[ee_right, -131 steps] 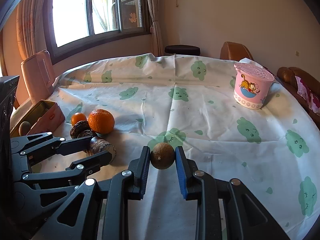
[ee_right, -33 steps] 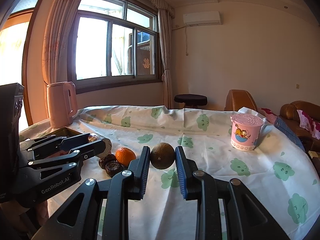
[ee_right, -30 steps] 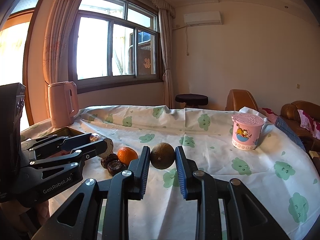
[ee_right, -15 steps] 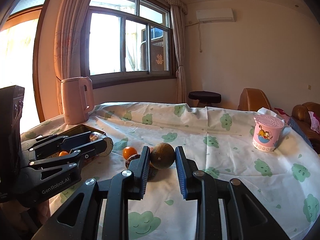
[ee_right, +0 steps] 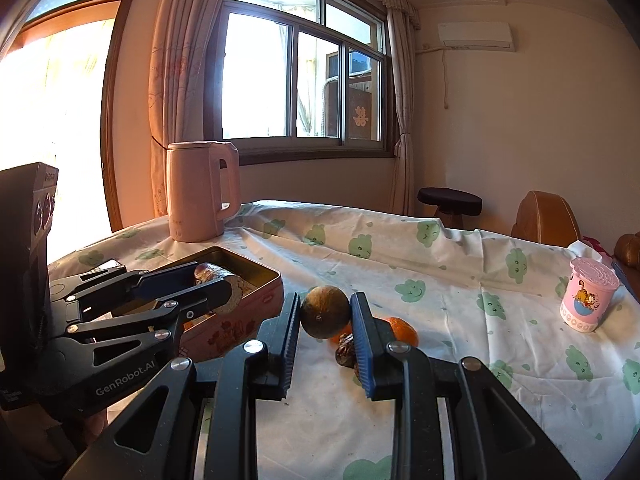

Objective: Organize fruits
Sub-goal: 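Carry the jar over the tin box with the left tool while the right tool carries the kiwi there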

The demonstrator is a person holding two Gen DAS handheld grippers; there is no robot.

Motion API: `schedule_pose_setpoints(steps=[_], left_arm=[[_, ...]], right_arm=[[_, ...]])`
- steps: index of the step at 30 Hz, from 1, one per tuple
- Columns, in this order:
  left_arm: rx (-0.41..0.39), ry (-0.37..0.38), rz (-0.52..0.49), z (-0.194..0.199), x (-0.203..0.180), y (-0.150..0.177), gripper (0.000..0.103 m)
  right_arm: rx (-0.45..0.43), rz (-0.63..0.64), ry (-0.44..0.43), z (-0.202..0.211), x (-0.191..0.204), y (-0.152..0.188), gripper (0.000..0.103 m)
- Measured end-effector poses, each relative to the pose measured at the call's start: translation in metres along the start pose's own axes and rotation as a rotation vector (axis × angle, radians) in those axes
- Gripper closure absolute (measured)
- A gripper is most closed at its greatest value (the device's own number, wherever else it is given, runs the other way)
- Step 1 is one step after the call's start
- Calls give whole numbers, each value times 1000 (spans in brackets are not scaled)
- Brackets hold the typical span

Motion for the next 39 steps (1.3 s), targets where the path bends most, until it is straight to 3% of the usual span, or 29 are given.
schedule_pose_setpoints(steps=[17, 39], left_arm=[[5, -86, 46, 14, 48, 6, 71], [12, -176, 92, 25, 93, 10, 71]], right_arm=[[2, 67, -120, -31, 58, -16, 75], [24, 126, -183, -47, 105, -17, 75]])
Point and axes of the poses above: each gripper's, at about its wrist camera, not at the fingertips, and z roughly against the way its jaws point, x to its left, y to its underside, the point moved 1 cm from there along -z, roughly the way its jaws point, and after that the axes turned 5 degrees about z, right-handed, at the moved point
